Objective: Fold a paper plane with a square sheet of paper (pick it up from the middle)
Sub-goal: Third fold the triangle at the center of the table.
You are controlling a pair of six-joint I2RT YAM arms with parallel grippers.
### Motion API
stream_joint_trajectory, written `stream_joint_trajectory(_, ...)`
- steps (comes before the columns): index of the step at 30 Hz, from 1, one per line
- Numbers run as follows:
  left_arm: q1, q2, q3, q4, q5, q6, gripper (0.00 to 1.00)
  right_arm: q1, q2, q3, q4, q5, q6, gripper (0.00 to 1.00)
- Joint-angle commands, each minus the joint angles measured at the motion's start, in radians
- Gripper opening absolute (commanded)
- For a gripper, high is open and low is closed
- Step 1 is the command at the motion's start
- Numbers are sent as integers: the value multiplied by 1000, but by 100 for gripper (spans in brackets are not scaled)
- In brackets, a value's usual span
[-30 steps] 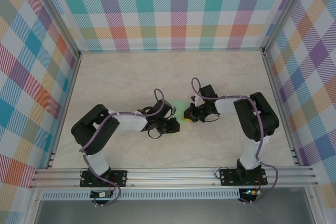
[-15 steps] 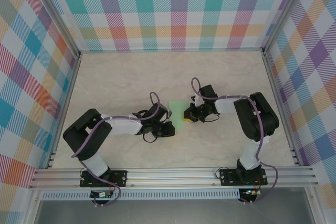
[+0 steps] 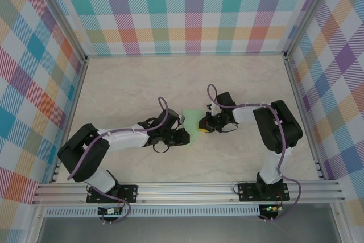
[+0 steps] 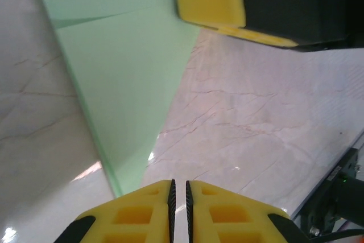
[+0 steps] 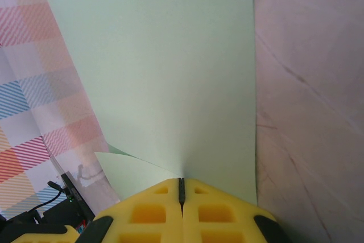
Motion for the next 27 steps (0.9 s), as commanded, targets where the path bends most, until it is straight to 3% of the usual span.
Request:
stream_joint_trajectory(1, -7, 83, 37, 57, 72, -49, 15, 1, 35, -3, -81, 83, -20, 5)
stream_joint_trajectory(5, -11, 142, 30, 93, 94, -74, 16, 1, 40, -2, -84, 84, -19, 5)
stream_joint_trajectory(10, -11, 131, 11, -20, 13, -54, 16, 0, 41, -4, -86, 84, -23, 5)
stream_joint_trajectory(16, -12, 69, -62, -57, -22, -54, 15, 1, 41, -7, -91, 89, -24, 5)
stream_joint_trajectory(23, -11, -17, -111, -59, 46, -25, 15, 1, 36, -3, -99, 95, -26, 5)
stream_joint_trajectory(27, -11, -82, -101, -80, 25, -18, 15, 1, 31, -1, -99, 91, -24, 6)
